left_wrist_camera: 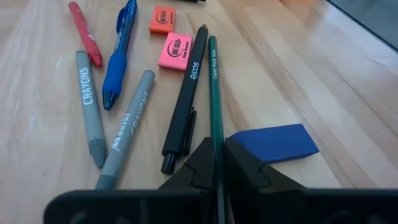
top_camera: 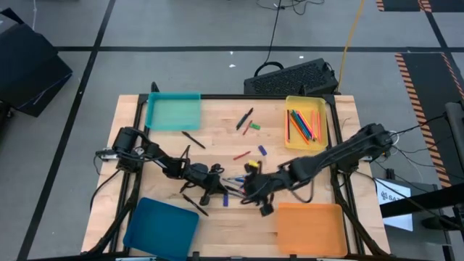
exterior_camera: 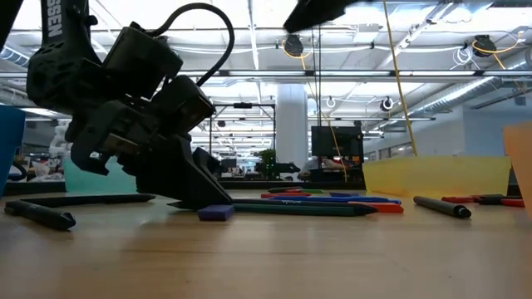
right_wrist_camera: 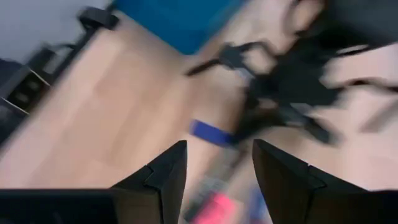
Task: Sort crayons/erasers/pens/pencils in bins
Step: Put the green pencil into the yellow bin
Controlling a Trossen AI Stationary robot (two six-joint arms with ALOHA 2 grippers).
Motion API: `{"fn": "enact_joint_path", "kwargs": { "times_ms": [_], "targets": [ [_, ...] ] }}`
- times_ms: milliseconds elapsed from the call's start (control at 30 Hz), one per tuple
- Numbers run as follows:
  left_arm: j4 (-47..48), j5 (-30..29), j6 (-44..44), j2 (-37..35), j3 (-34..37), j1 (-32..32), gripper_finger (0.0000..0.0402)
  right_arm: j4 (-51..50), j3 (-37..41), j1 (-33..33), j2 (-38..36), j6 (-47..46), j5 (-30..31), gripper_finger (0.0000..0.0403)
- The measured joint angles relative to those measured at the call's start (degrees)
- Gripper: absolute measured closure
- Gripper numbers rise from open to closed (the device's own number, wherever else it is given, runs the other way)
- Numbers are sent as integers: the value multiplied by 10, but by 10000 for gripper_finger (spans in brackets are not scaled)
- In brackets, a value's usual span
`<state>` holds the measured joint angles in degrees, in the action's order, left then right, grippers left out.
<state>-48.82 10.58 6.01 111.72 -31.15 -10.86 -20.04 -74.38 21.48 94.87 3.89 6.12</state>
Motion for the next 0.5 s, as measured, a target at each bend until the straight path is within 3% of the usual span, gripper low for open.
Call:
{"fn": "enact_joint_path", "kwargs": {
  "times_ms": [100, 233, 333, 500],
  "targets": [
    [10, 0, -3, -1, -1, 0, 382, 59, 3, 8, 71, -47, -34, 229],
    [13, 1, 0, -1, -1, 0, 386, 65, -11, 12, 157, -105, -35, 229],
    [12, 1, 7, -1, -1, -1, 381, 64, -12, 8, 187, -152, -32, 229],
    [20, -6, 11, -10, -1, -10, 383, 50, -12, 6, 191, -156, -16, 229]
  ]
}}
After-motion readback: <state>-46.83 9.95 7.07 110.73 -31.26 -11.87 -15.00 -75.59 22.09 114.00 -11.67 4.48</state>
